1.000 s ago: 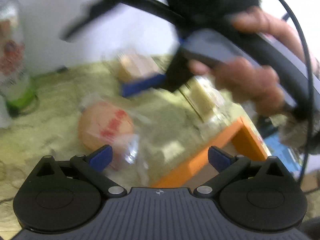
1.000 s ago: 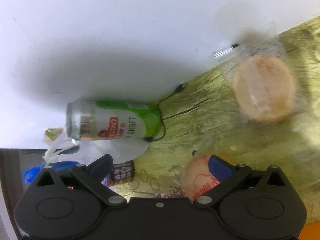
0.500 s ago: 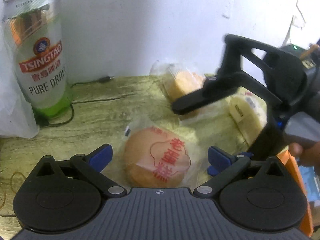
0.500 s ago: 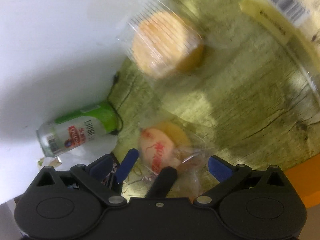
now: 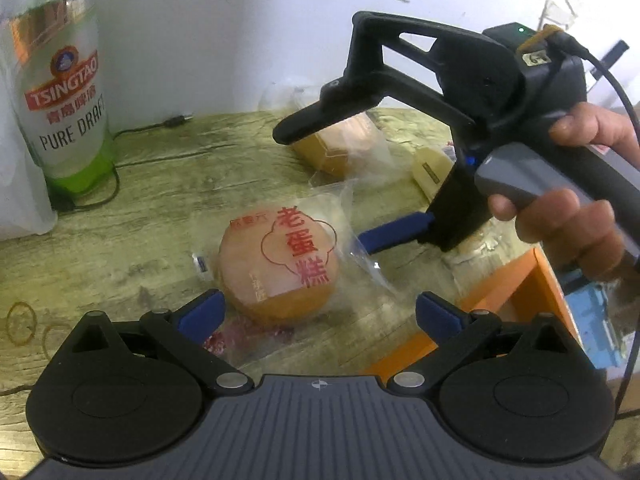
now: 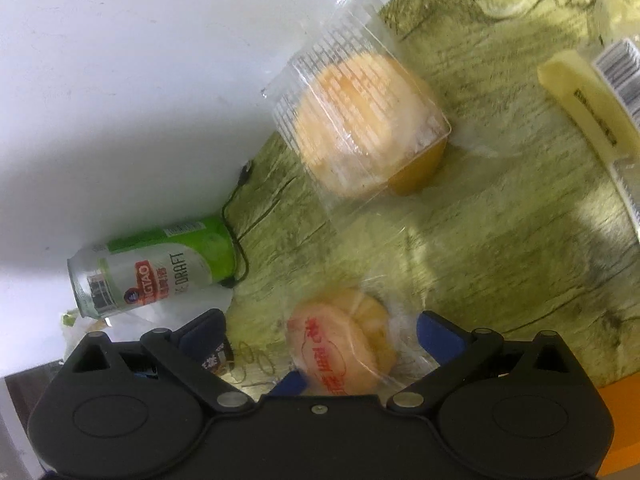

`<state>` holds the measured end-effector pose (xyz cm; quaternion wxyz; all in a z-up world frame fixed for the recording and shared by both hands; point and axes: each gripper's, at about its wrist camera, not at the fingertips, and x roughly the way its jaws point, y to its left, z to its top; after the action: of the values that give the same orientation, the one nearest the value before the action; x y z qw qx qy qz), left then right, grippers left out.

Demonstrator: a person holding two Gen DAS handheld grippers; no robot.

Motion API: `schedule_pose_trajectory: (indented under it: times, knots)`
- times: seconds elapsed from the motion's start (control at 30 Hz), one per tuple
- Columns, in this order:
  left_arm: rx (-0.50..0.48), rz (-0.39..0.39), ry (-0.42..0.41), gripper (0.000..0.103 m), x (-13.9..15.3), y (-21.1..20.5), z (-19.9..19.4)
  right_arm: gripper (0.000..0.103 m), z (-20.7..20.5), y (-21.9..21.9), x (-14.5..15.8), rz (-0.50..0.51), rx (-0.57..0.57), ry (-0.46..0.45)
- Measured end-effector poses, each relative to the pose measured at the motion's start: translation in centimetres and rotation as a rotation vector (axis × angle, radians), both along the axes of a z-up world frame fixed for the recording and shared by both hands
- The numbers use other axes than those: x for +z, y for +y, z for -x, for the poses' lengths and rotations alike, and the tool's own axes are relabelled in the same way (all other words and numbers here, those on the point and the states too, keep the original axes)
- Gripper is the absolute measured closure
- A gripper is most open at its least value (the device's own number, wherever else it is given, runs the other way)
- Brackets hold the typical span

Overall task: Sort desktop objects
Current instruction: 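Position the open right tool around the red-printed round cake packet, then close the right tool on the edge of the cake packet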

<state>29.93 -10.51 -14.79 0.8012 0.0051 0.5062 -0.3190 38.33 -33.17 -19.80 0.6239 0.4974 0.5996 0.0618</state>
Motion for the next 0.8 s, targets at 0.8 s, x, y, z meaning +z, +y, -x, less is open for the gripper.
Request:
schedule_pose_trajectory:
  times: [0.8]
  knots:
    - [0.266, 0.082, 0.013, 0.034, -0.8, 2.8, -2.4, 0.023, 1.3, 0.8, 1.6, 0.123, 0.217, -0.237]
